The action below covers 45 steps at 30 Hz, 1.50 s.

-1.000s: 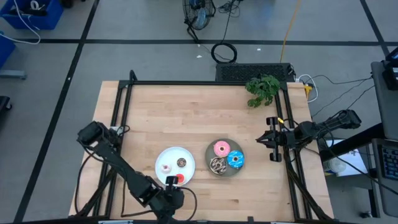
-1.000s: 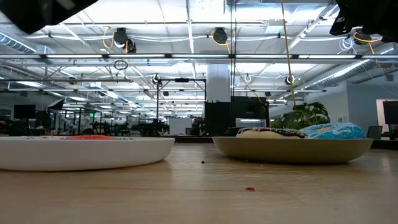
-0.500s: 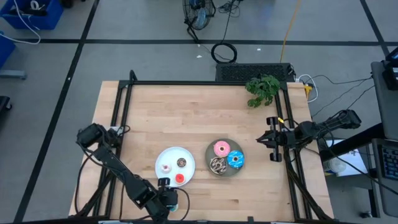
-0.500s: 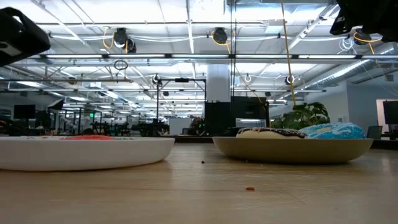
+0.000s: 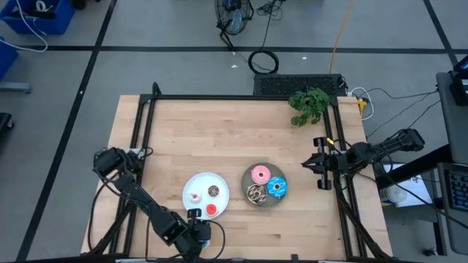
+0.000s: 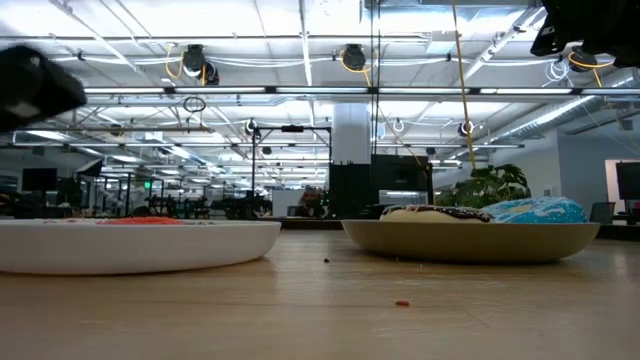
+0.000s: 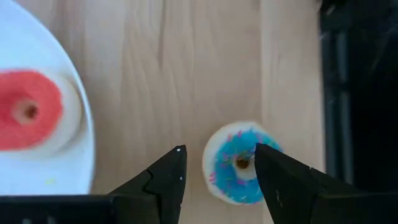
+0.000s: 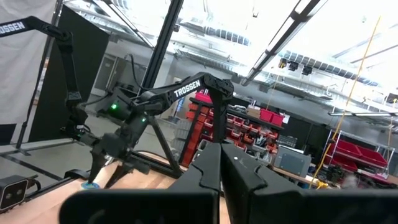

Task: Pick & Place donuts
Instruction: Put the small blue donut on the white plate

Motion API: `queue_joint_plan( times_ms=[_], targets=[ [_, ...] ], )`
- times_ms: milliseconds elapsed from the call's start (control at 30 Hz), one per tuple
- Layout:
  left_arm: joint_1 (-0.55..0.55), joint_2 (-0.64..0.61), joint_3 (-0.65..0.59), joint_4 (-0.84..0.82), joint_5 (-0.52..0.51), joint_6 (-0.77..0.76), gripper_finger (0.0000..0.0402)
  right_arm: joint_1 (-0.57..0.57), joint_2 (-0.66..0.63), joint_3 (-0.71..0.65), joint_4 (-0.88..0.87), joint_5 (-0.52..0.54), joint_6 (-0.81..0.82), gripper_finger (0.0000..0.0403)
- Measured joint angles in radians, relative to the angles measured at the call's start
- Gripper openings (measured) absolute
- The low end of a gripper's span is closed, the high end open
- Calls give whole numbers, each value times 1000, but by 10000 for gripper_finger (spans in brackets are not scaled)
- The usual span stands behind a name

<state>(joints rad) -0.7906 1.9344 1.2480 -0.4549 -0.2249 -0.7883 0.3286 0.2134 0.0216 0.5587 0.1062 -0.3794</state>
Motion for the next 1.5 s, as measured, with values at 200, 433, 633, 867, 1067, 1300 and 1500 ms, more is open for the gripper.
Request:
queue_joint_plan(
  times_ms=[200,433,633,867,1067,1300,1500],
  targets=[
    [0,49,0,12,50,-7,191,0,0,0,0,0,0,0],
    [5,64,2,25,53,3,191,0,0,0,2,-1,0,0],
    [5,70,2,40,57,8,190,0,0,0,2,-2,0,0],
    [19,80,2,47,108,11,115,0,0,0,2,-3,0,0],
    [37,81,2,47,176,8,14,0,0,0,6,-3,0,0],
    [40,56,-2,38,141,66,14,0,0,0,16,-3,-2,0],
    [42,-53,-2,-17,64,75,17,0,0,0,18,-3,-2,0]
  ],
)
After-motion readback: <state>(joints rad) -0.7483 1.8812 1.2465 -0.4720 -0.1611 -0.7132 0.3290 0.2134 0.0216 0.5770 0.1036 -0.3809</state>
